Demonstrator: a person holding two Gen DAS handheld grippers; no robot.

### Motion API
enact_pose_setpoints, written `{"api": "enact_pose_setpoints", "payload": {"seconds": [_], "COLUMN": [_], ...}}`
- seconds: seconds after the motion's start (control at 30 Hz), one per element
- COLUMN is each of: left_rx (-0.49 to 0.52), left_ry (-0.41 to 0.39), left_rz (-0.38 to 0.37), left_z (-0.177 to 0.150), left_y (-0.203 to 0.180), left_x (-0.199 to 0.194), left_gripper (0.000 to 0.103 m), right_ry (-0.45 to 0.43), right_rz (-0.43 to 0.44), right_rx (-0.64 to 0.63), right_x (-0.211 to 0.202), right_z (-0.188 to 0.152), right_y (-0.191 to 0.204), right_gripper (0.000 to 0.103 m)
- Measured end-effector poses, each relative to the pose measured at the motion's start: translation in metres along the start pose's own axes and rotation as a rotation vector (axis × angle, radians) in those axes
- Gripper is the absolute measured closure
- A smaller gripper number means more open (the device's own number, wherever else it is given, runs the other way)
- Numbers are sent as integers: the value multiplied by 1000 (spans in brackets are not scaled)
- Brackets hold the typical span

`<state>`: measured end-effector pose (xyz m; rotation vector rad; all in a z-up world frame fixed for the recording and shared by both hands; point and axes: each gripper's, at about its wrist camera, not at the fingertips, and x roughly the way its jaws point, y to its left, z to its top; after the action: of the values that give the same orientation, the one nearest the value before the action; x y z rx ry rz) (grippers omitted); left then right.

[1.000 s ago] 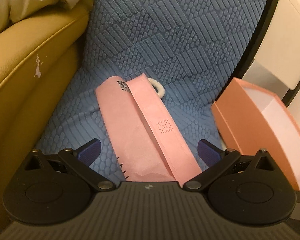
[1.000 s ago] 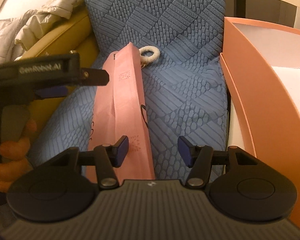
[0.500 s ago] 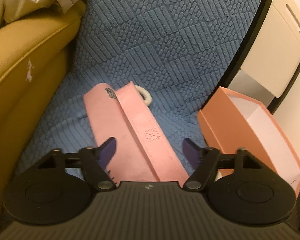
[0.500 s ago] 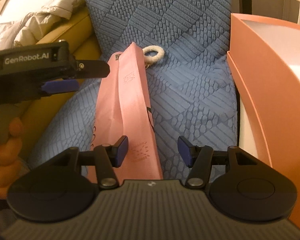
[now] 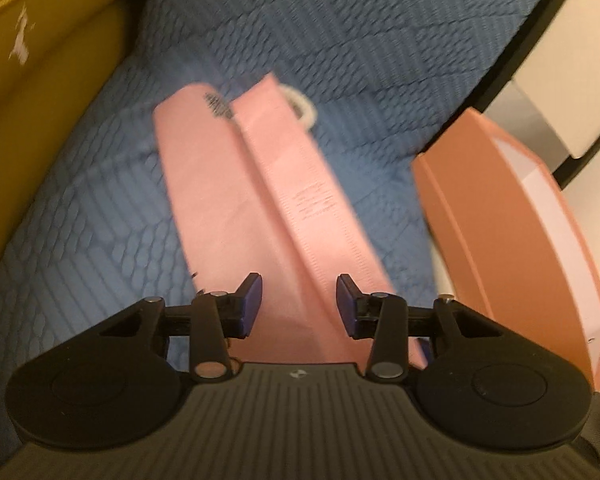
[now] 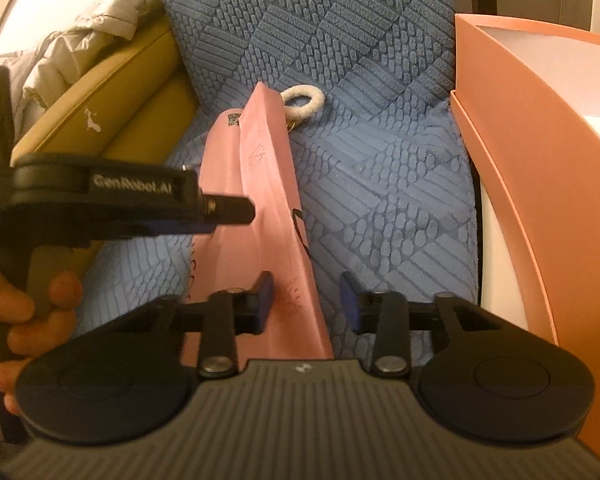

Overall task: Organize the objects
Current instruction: 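Close the right gripper on the open end of the pink bag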

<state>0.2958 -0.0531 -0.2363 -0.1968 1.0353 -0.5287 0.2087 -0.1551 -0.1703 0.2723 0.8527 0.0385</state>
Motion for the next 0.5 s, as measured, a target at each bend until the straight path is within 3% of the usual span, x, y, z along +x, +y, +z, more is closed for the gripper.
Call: {"api": "enact_pose_setpoints", "payload": {"seconds": [0.17, 0.37, 0.5], "left_rx": [1, 18, 21], "left_ry": [38, 46, 22], "left_rz": [53, 69, 50], "left_z": [-4, -6, -4], "left_y": [2, 3, 1], "left_x": [9, 14, 10], "left_gripper": [56, 56, 56], "right_ry": [5, 6, -2], "right_rz": [11, -43, -86], "right_rx": [52, 111, 49], "right_x": [1, 2, 4], "right_z": [-2, -3, -4], "right_y": [-8, -18, -8], "right_gripper": [95, 96, 96]}}
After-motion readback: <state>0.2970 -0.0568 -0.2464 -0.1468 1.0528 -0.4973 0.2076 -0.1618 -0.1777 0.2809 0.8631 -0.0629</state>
